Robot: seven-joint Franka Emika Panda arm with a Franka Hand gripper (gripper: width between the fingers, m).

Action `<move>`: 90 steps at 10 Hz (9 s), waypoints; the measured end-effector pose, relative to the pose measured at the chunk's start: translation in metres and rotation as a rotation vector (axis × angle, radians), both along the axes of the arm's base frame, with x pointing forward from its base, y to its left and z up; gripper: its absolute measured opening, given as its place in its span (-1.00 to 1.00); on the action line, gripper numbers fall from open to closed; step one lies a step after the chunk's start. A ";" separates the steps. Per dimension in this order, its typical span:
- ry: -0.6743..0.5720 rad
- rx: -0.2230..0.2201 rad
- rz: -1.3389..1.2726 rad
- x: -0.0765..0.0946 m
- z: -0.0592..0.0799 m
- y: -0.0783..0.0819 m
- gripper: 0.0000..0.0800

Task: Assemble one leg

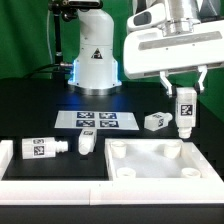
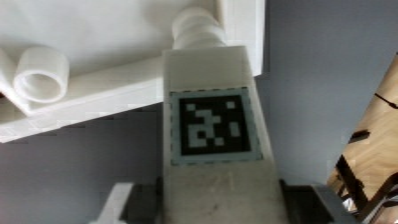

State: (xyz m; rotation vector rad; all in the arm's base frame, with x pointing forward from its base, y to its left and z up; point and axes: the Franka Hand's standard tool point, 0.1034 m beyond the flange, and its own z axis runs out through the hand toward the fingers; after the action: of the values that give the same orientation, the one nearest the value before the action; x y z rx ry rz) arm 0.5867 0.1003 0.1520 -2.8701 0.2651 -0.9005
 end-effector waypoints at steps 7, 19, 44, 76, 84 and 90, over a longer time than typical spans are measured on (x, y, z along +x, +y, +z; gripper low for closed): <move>0.058 -0.136 0.169 0.039 0.010 -0.030 -0.28; 0.004 -0.141 0.209 0.052 -0.043 0.016 -0.28; -0.024 -0.166 0.211 0.047 -0.066 0.013 -0.28; 0.606 0.192 -0.484 0.056 -0.072 0.012 0.55; 0.589 -0.094 0.173 0.060 -0.065 0.014 0.62; 0.602 -0.006 -0.082 0.060 -0.065 0.015 -0.29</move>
Offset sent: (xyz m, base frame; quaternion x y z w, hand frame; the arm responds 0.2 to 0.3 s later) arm 0.0360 -0.0020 -0.0001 0.0099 -0.0119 -0.0425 0.9990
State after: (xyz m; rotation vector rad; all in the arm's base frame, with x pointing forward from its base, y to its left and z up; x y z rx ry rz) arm 0.6463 0.1149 0.0870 -3.0771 0.4316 -0.0167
